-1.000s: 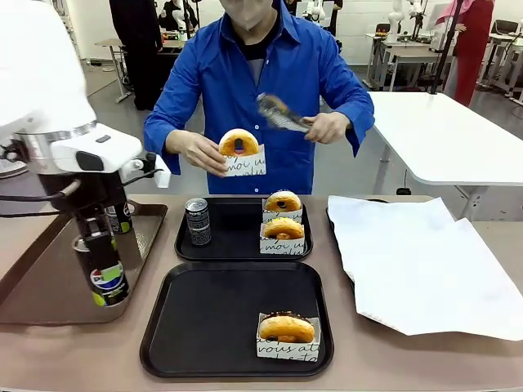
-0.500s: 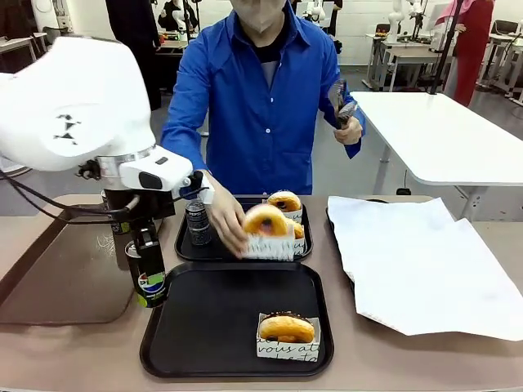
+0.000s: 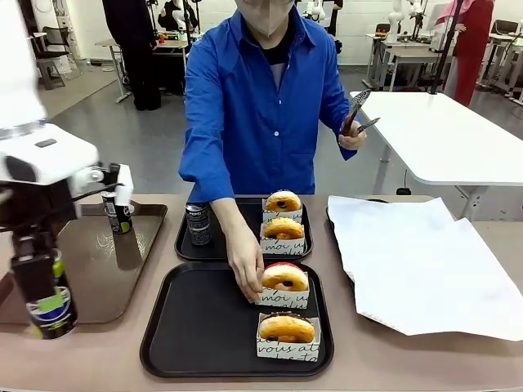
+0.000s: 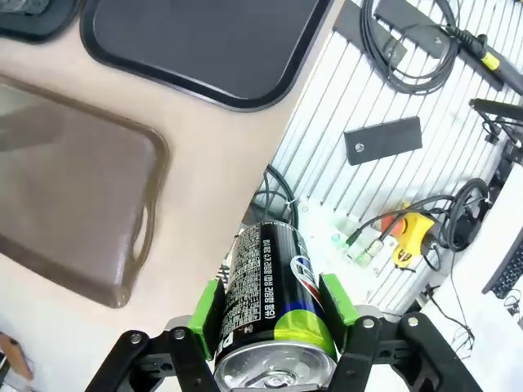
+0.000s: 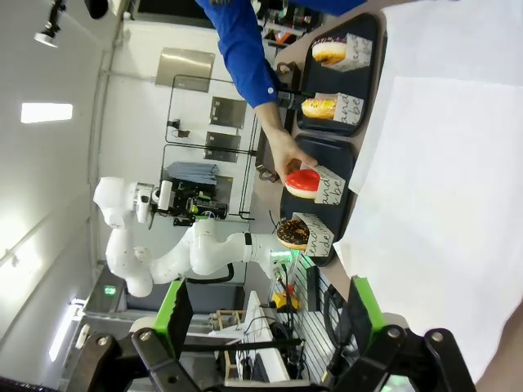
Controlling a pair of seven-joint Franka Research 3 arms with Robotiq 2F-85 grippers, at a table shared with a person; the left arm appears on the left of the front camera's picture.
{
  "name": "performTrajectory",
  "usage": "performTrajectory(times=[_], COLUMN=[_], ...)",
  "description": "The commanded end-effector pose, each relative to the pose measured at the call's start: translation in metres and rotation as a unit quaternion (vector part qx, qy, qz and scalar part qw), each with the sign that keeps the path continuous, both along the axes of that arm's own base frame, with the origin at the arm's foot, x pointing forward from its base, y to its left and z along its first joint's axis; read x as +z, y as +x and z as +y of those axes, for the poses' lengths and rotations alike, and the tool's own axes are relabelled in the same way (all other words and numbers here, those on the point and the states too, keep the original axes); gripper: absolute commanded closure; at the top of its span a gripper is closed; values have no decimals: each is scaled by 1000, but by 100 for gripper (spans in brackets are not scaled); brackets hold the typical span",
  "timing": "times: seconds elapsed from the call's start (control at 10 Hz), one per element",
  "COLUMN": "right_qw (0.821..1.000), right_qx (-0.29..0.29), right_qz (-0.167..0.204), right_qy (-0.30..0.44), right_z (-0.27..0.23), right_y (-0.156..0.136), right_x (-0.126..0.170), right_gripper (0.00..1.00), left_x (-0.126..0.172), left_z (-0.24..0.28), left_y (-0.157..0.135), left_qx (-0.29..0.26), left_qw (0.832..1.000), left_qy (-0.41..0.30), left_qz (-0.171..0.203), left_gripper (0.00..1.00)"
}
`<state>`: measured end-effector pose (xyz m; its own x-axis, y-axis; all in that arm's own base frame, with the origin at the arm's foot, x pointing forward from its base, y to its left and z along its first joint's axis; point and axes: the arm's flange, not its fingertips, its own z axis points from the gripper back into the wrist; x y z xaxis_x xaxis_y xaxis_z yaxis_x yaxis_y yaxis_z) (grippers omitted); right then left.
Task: Set up donuts and drinks on trays.
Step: Pick up one Pepsi coke from the Handle tray and place it on the Flat Tray without a Pepsi coke.
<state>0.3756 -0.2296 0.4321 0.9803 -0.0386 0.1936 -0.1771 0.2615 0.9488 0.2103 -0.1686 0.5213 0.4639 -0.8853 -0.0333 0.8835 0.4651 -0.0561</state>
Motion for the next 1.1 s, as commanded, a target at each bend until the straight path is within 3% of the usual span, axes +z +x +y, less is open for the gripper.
performTrajectory(times=[0.0, 0.5, 0.6, 0.7, 1.0], right_qw=[1000, 1000, 1000, 1000, 1000], right_qx=[0, 0, 0, 0, 0], right_qz=[-1, -1, -1, -1, -1], right_qy=[0, 0, 0, 0, 0], right_z=[0, 0, 0, 0, 0], right_y=[-1, -1, -1, -1, -1], right_x=[1, 1, 1, 1, 1], right_gripper=[0, 0, 0, 0, 0], left_x=[-6, -5, -4, -10, -41], left_z=[2, -2, -15, -37, -102], left_y=[19, 26, 41, 59, 118], left_qx=[-12, 10, 14, 12, 10], left_qw=[1000, 999, 997, 995, 999], left_qy=[-13, -29, -63, -80, -40], left_qz=[-5, -24, -52, -52, -27], left_gripper=[41, 41, 41, 41, 41])
